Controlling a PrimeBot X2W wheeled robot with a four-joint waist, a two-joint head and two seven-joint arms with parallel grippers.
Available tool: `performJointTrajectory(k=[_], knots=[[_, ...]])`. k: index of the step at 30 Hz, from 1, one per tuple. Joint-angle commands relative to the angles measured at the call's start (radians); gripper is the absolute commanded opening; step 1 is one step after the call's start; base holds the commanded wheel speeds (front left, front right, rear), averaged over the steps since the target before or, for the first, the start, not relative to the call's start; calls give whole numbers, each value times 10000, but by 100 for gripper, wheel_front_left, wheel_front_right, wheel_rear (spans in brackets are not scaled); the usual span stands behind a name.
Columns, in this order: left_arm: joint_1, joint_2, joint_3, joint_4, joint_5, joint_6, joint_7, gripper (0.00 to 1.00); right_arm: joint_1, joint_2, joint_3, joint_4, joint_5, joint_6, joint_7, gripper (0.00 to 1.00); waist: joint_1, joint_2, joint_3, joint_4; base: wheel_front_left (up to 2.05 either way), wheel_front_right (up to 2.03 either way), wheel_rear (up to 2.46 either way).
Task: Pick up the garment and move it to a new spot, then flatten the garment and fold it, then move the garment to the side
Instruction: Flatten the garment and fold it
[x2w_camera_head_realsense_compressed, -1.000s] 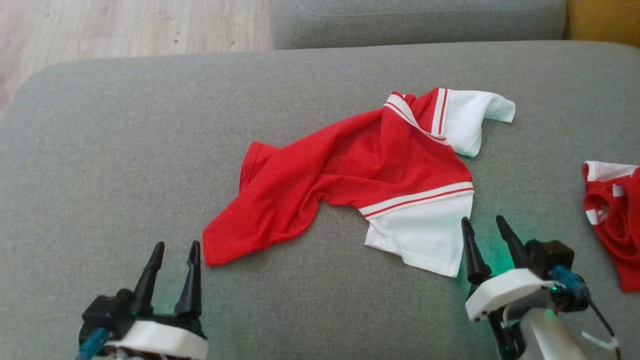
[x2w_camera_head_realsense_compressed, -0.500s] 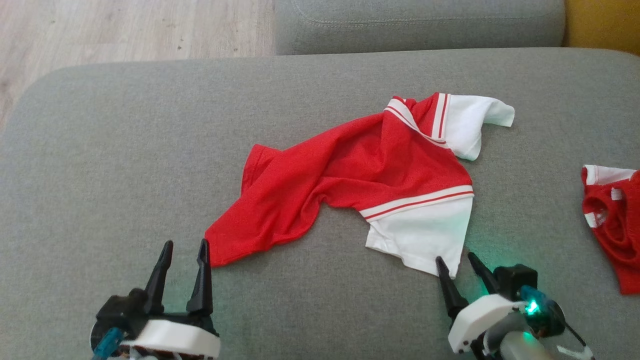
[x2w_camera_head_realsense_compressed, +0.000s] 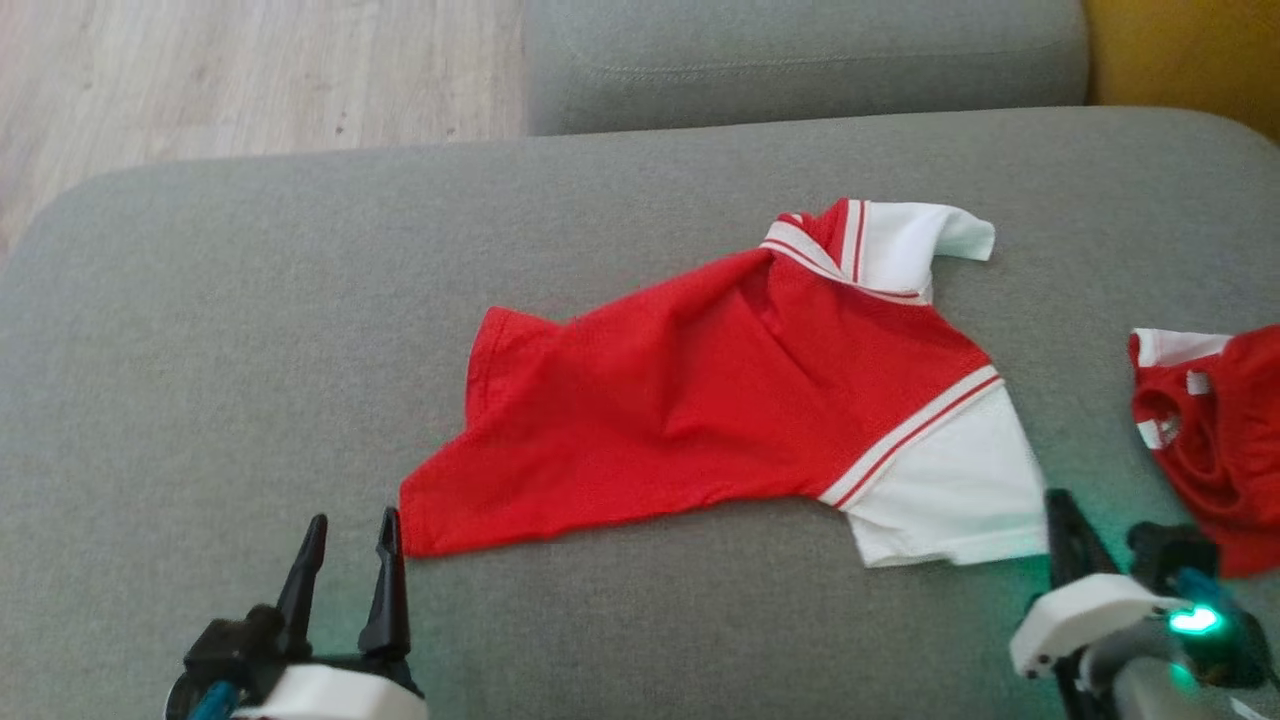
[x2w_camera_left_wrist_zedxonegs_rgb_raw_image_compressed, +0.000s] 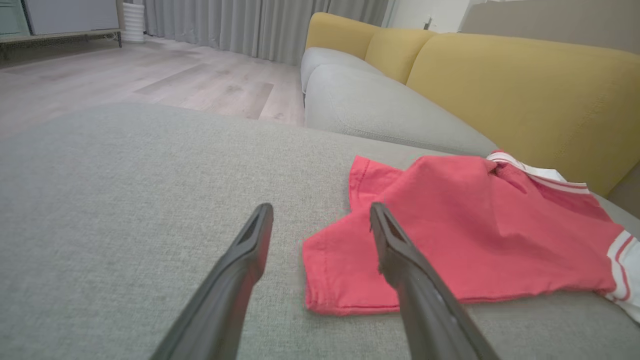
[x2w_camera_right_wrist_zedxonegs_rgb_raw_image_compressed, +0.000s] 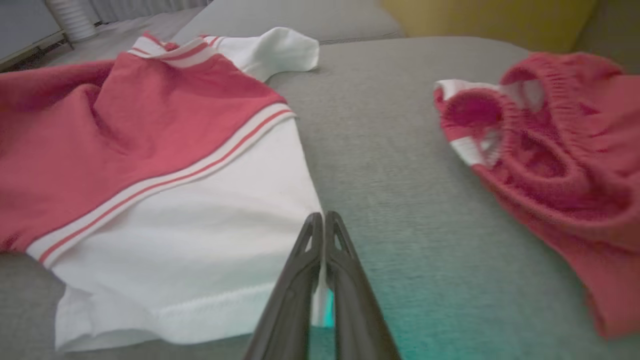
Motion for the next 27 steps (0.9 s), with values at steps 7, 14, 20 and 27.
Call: performJointTrajectory(k=[7, 14, 20, 27], knots=[[-222, -174, 1238, -235, 1099, 17, -53, 100, 68, 259, 386, -2681, -138, -7, -42, 100, 0, 0, -215, -118, 0, 0, 0], [-314, -278, 1719, -313, 1883, 106, -53, 100, 197, 278, 2140, -3499, 980, -7, -42, 100, 0, 0, -327, -58, 0, 0, 0], [-197, -312, 1869, -224, 2171, 278, -53, 100, 339, 279, 2928, -2932, 1146, -7, -42, 100, 0, 0, -512, 3, 0, 0, 0], [1, -323, 1800, -155, 2001, 319, -53, 100, 515, 280, 3042, -2773, 1248, -7, -42, 100, 0, 0, -643, 26, 0, 0, 0]])
